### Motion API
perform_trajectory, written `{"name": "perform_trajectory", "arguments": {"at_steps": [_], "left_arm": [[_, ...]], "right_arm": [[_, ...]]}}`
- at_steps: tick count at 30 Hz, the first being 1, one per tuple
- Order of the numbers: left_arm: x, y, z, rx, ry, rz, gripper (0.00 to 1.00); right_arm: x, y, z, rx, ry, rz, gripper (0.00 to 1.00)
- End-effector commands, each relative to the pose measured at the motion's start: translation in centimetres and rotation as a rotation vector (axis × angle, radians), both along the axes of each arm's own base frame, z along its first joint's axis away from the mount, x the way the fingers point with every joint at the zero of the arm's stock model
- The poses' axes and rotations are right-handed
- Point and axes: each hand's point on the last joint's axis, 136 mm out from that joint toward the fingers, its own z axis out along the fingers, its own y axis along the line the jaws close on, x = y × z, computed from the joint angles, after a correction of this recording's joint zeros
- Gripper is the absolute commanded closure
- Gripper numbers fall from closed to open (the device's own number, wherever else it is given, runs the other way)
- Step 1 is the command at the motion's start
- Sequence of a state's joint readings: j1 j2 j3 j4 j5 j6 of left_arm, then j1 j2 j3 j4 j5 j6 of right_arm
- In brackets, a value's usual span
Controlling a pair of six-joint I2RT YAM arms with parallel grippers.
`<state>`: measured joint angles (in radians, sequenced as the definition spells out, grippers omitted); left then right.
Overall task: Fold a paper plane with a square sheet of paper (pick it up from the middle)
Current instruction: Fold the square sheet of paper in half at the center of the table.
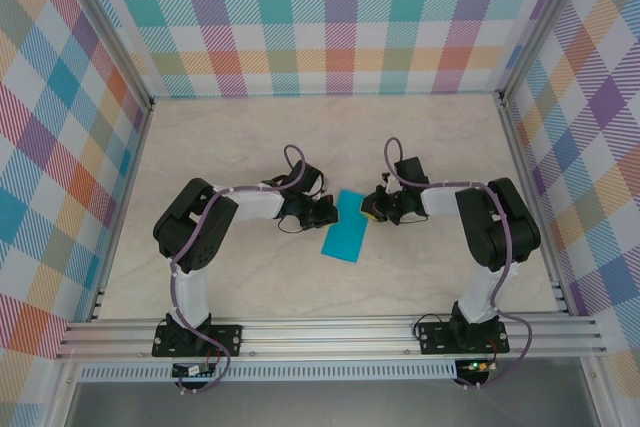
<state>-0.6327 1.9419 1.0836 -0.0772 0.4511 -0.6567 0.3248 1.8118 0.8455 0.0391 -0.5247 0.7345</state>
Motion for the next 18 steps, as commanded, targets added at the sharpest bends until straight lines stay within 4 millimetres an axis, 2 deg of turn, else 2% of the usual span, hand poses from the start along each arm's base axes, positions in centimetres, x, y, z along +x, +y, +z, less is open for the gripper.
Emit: {"name": "perform_trajectory", "arguments": {"at_steps": [1, 11, 14, 18], "left_arm": [[-3.1, 4.1, -5.2, 0.222, 0.130, 0.014, 1.00], [-3.1, 4.0, -5.2, 0.222, 0.131, 0.012, 1.00], [-3.1, 4.1, -5.1, 0.224, 0.130, 0.011, 1.00], [-3.2, 4.2, -5.2, 0.232, 0.130, 0.011, 1.00]], "right_arm": [[1.4, -0.2, 1.9, 0.009, -0.057, 0.014, 0.92], [1.4, -0.8, -1.5, -0.009, 0.020, 0.003, 0.92], [1.8, -0.8, -1.0, -0.001, 0.015, 0.009, 0.92], [2.8, -0.9, 1.4, 0.000, -0.034, 0.010, 0.91]]}}
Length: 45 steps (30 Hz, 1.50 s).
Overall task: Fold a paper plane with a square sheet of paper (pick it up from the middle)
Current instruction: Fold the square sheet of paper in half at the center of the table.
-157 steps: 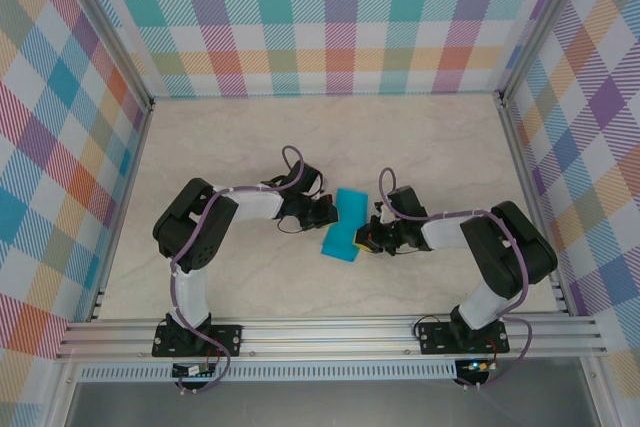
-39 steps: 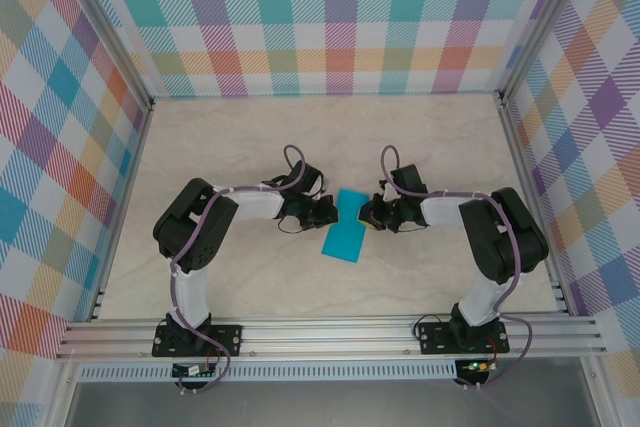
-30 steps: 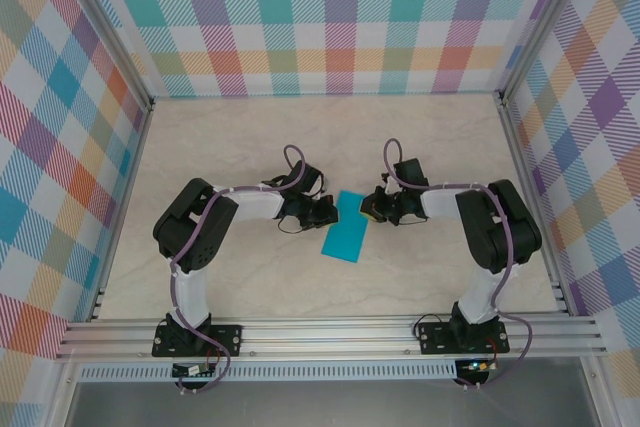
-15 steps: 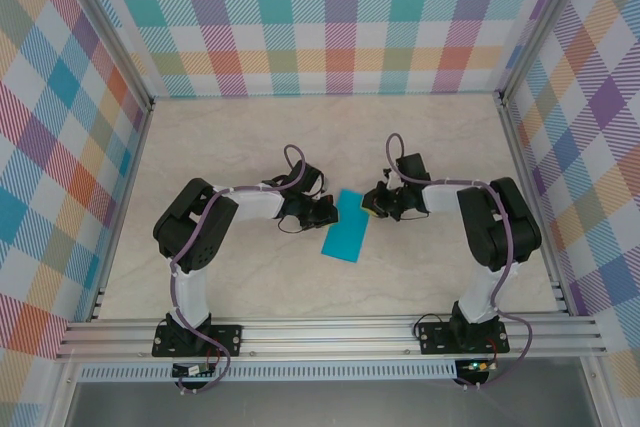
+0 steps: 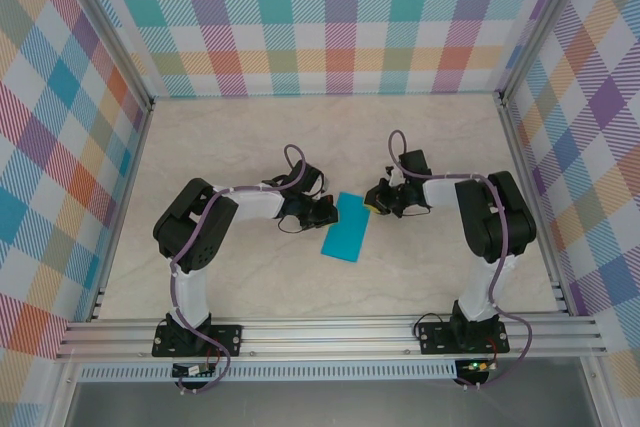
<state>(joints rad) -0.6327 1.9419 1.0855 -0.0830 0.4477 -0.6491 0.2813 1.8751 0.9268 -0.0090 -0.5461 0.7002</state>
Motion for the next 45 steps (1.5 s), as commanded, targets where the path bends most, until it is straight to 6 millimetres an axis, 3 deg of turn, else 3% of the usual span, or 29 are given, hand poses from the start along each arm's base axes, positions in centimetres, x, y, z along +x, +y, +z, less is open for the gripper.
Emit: {"name": "perform_trajectory", "arguments": {"at_steps": [1, 5, 25, 34, 41, 45], "left_arm": [[-3.1, 4.1, -5.2, 0.224, 0.132, 0.016, 1.00], [-3.1, 4.1, -5.2, 0.221, 0.133, 0.019, 1.00], [-3.1, 4.1, -4.8, 0.211, 0.130, 0.037, 1.00], [-3.0, 3.3, -3.8, 0.152, 0.127, 0.074, 1.00], [-2.9, 2.4, -2.4, 0.117, 0.105, 0.138, 1.00], [-3.0, 2.2, -2.3, 0.109, 0.107, 0.161, 1.00]], "right_arm": [[1.1, -0.1, 2.1, 0.000, -0.052, 0.018, 0.91], [1.9, -0.2, 2.5, -0.004, -0.058, 0.022, 0.91], [1.2, -1.2, -3.2, -0.040, 0.097, -0.016, 0.92], [2.2, 0.3, -0.7, 0.064, 0.060, 0.067, 0.91], [2.2, 0.8, -0.3, 0.085, 0.057, 0.129, 0.91], [2.4, 0.7, 2.2, 0.071, -0.003, 0.149, 0.89]]}}
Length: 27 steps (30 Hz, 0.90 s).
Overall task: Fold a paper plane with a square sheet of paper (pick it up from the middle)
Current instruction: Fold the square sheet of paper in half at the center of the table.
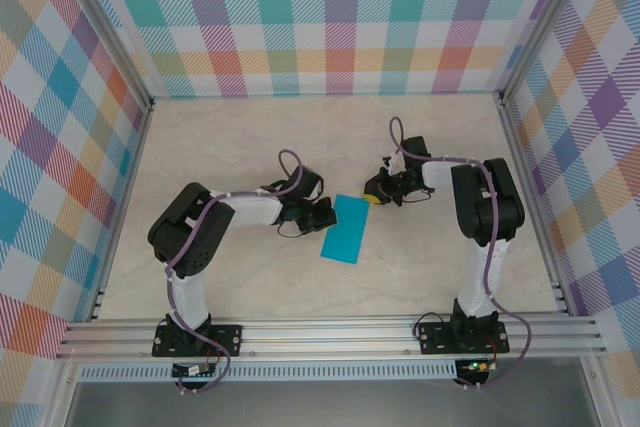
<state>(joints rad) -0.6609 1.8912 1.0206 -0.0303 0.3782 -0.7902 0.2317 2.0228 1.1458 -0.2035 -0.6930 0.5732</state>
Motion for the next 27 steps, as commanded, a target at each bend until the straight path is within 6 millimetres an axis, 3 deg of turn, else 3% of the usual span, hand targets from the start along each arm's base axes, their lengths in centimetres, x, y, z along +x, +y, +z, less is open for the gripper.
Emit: {"name": "perform_trajectory", "arguments": {"at_steps": [1, 5, 8, 13, 21, 27], "left_arm": [[-2.5, 1.9, -2.4, 0.094, 0.091, 0.052, 1.00], [-2.4, 1.9, -1.5, 0.054, 0.077, 0.111, 0.99], [-2.4, 1.6, -0.8, 0.018, 0.072, 0.139, 0.99], [-2.3, 2.0, 0.3, 0.019, 0.040, 0.171, 0.96], [-2.4, 3.8, 2.5, 0.074, -0.042, 0.173, 0.84], [-2.5, 4.3, 3.6, 0.091, -0.073, 0.156, 0.82]], "right_arm": [[0.2, 0.2, 2.8, -0.006, -0.088, 0.049, 0.88], [-0.5, -0.3, 5.7, -0.029, -0.145, 0.043, 0.87], [-1.9, -0.6, 6.3, -0.060, -0.156, 0.033, 0.86], [-5.6, 0.7, 5.9, -0.065, -0.139, 0.026, 0.87], [-12.5, 3.5, 4.8, -0.076, -0.113, 0.061, 0.85], [-16.1, 4.1, 2.3, -0.114, -0.040, 0.093, 0.86]]}}
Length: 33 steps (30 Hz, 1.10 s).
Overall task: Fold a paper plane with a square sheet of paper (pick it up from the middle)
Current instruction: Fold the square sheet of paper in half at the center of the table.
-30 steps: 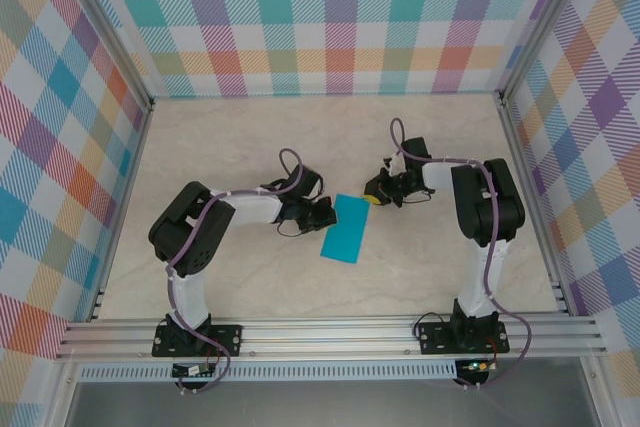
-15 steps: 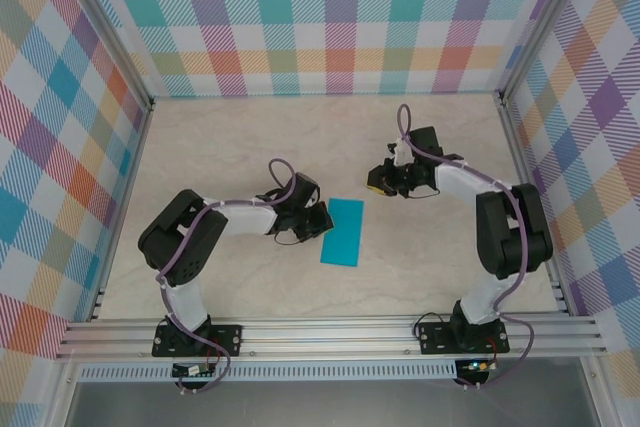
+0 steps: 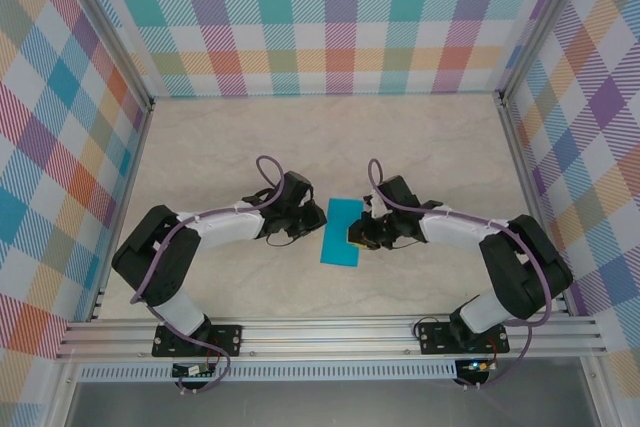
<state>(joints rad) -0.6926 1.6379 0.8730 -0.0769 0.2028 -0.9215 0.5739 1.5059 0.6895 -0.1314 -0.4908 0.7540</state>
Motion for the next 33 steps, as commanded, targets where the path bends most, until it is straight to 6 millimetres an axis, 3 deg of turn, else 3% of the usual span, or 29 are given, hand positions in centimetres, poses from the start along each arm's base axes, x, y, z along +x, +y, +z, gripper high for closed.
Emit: {"name": "perform_trajectory", "arguments": {"at_steps": [1, 7, 12, 17, 22, 26, 33], "left_arm": [[-0.7, 0.9, 0.0, 0.053, -0.008, -0.016, 0.82], [-0.7, 1.1, 0.0, 0.063, -0.006, -0.015, 0.80], [-0.8, 1.2, 0.0, 0.066, -0.008, -0.013, 0.79], [-0.8, 1.1, 0.0, 0.063, -0.004, -0.021, 0.77], [-0.9, 1.1, 0.2, 0.062, -0.008, -0.032, 0.71], [-0.8, 0.6, 0.3, 0.036, -0.006, -0.064, 0.65], [0.0, 0.1, -0.1, -0.040, 0.022, -0.087, 0.57]], "right_arm": [[-1.0, -0.1, -1.2, -0.011, 0.026, -0.032, 0.86], [-2.8, 0.1, -2.6, 0.016, 0.086, -0.008, 0.86], [-3.7, -1.7, -4.6, -0.092, 0.113, -0.024, 0.83], [-4.0, -1.8, -5.1, -0.108, 0.131, -0.012, 0.84], [-2.8, -1.8, -2.6, -0.110, 0.057, -0.019, 0.83], [-1.1, -2.9, -0.9, -0.165, -0.021, -0.058, 0.79], [2.7, -3.0, -0.2, -0.081, -0.016, -0.173, 0.75]]}}
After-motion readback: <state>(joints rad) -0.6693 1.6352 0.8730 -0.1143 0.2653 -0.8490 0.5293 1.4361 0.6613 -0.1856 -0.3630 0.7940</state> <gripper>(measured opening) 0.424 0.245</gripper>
